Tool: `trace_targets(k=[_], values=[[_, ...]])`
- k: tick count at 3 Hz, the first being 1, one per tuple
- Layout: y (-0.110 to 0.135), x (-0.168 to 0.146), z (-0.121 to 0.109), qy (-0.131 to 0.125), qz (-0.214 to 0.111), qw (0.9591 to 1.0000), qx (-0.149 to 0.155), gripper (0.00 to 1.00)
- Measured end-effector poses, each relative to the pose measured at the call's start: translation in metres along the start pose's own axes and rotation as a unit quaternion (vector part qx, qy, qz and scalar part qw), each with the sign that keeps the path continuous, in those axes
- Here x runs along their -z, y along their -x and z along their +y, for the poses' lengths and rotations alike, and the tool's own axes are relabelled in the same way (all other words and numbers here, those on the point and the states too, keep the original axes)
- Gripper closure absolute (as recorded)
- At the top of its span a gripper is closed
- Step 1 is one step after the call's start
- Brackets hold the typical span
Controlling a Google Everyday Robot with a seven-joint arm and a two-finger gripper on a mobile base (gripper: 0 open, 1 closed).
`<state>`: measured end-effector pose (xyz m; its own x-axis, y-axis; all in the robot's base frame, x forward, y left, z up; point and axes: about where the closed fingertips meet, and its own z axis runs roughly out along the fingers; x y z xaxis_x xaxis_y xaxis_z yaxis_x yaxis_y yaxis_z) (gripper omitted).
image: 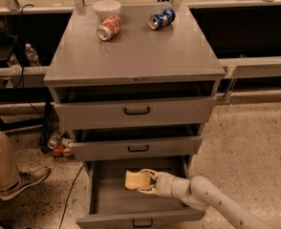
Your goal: Pick sponge from bottom drawer and place on counter
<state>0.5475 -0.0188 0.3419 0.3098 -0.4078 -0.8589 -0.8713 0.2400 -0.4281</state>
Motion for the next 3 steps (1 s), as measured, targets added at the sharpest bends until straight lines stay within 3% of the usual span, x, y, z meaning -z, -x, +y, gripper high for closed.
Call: trace_targets(k=[1, 2, 3], values=[[0.048, 0.061, -0.023, -0.063, -0.010, 0.9965, 0.054, 1.00], [0.048, 0.061, -0.023, -0.063, -0.010, 0.9965, 0.054, 1.00], [0.054, 0.064, -0.038, -0.079, -0.017, 0.9949, 0.061, 1.00]])
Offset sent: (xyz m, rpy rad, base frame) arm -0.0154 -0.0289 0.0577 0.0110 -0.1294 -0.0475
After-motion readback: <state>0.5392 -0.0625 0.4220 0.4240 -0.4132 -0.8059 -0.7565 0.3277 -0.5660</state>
